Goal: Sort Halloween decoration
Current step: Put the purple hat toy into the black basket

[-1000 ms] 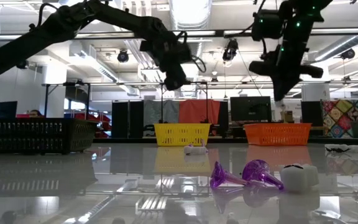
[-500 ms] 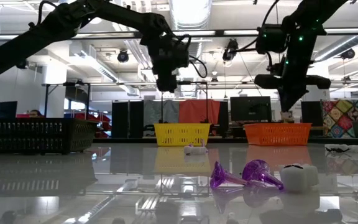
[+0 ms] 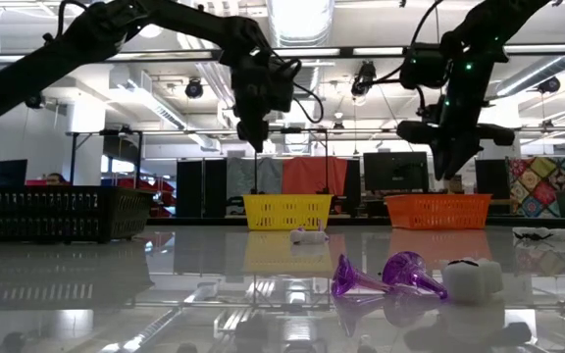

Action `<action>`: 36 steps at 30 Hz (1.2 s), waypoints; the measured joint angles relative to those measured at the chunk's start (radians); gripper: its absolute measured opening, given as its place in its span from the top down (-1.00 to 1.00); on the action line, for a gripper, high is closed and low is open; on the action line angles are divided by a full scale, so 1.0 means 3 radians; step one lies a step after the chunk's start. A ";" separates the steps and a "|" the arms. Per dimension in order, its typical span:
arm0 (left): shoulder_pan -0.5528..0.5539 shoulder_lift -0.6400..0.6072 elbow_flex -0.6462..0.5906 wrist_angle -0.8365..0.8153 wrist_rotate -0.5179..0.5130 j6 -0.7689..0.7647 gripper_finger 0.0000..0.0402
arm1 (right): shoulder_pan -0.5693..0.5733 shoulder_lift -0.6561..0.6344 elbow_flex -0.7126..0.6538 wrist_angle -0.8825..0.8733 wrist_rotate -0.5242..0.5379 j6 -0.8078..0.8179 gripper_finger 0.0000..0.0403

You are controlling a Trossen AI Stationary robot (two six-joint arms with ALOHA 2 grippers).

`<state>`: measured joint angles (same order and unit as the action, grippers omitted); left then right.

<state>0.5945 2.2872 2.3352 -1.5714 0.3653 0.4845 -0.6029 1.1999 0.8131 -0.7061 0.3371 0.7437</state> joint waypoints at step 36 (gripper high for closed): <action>0.0019 -0.2292 -0.2220 0.0310 -0.0586 -0.0750 0.63 | 0.1084 0.0004 0.0612 -0.0059 -0.0890 0.0403 0.51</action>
<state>0.6003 1.5994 1.6693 -1.4782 0.1894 0.2596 -0.2778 1.2011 0.9966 -0.7238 0.0700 0.8646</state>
